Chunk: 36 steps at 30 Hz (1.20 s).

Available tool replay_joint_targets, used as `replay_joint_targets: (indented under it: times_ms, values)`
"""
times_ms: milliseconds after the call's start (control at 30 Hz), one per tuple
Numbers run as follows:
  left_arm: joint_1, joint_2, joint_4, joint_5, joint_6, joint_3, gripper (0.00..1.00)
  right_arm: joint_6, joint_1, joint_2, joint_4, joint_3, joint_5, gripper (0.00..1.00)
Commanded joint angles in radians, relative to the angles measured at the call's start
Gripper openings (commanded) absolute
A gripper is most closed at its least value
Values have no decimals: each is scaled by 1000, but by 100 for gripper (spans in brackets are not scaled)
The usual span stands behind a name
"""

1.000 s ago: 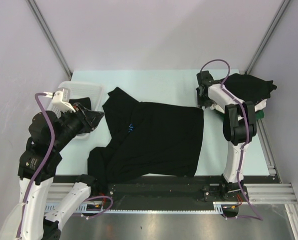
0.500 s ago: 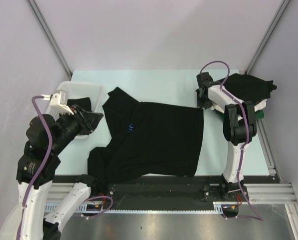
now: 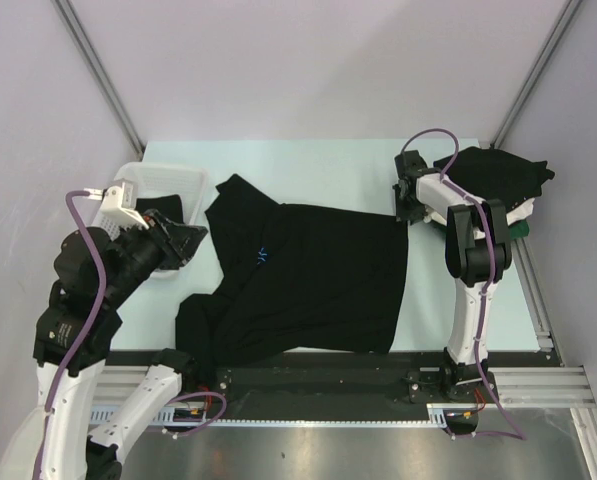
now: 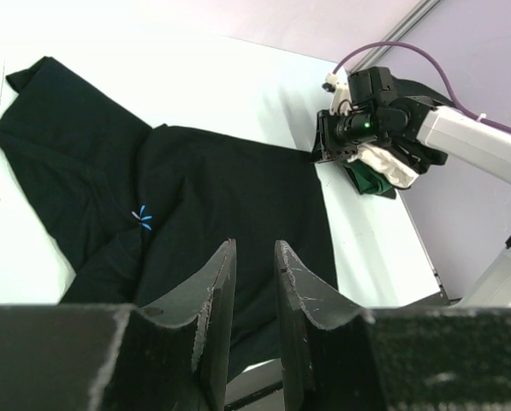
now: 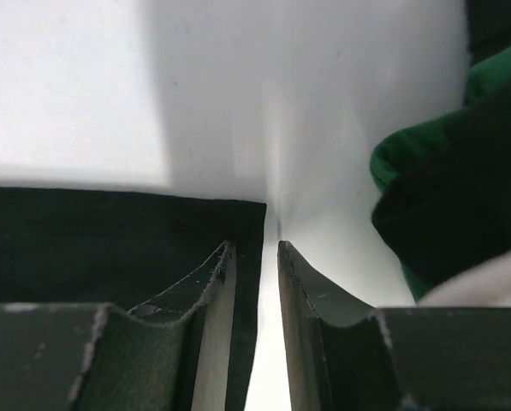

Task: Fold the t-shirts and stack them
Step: Flatten out the tshirt

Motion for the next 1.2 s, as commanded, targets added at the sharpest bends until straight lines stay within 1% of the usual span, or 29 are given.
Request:
replay_joint_targets:
  times_ms: [0,233,400,433,600,633,667,867,1000,1033,1100,1167]
  values:
    - [9,17,13,6,-6,28,29,-9,-10,28,23,-5,-22,31]
    - [7,20,22,6,-8,21,29,-2,-13,54,28,0,-44,31]
    - [7,16,30,3,-9,7,29,6,-12,81,25,10,-79,24]
    - [7,16,30,4,-9,5,29,5,-10,88,21,14,-83,20]
    - [9,17,31,-2,-8,7,30,1,-8,103,17,26,-99,7]
    - [7,19,31,-2,-6,7,30,0,-7,104,17,29,-100,1]
    - [7,17,31,-4,-6,5,29,-5,-7,106,15,32,-103,0]
    - [7,20,33,-2,-5,5,29,-22,-5,132,-8,86,-99,0]
    - [7,23,37,1,-5,4,30,-37,4,140,-32,112,-68,0]
    - [7,23,39,3,-5,2,30,-38,5,143,-34,115,-42,7]
    - [7,23,45,6,-6,-2,29,-38,7,137,-31,107,-25,16]
    - [7,25,45,9,-5,-5,30,-40,11,129,-17,93,-11,19]
